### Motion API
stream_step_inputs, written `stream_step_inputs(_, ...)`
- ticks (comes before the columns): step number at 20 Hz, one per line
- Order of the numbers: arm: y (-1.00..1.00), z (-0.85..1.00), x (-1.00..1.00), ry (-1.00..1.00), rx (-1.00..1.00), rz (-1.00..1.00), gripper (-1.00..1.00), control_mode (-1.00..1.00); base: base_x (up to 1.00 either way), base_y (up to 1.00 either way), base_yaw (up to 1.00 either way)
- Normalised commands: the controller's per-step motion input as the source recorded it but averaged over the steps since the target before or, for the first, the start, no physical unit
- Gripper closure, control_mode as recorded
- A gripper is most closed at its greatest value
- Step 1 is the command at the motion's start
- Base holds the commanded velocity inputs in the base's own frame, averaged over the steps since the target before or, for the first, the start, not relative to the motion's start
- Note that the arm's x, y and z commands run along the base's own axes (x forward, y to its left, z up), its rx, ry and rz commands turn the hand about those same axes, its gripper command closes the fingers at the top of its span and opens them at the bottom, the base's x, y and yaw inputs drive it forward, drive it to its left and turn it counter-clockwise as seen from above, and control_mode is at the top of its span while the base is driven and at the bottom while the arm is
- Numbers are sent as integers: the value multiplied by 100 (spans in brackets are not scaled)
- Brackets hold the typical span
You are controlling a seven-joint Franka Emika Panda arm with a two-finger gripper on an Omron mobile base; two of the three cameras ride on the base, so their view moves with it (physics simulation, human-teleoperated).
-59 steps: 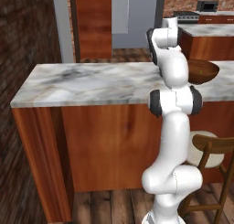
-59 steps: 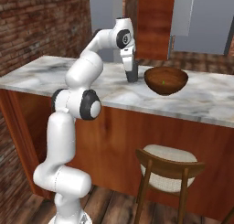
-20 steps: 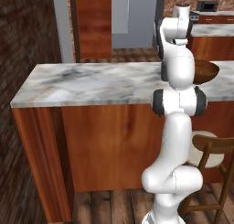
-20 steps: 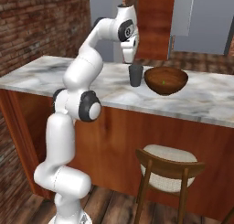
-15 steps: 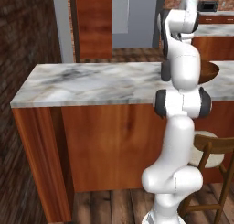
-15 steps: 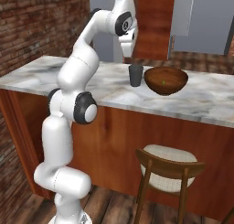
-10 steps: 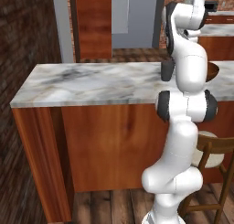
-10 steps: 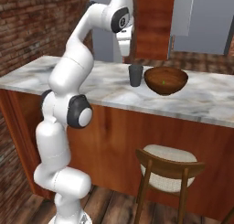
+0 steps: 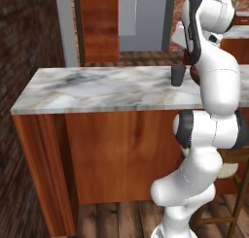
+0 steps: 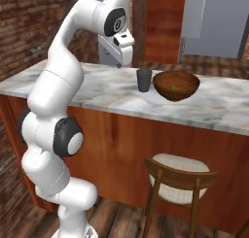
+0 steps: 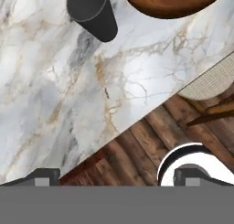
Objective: There is a bowl on the dining counter. Grab a lemon wedge from the fridge and place it in the bowl. Then get the liquor bottle and glass cup from the cabinet and place them next to the bowl.
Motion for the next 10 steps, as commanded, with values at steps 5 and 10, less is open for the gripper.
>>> stream_step_inputs(5, 45, -5, -100, 0, -15, 66, -100, -100, 0, 0, 0)
stream_step_inputs(10, 38, -9, -100, -1, -18, 49, -100, -100, 0, 0, 0)
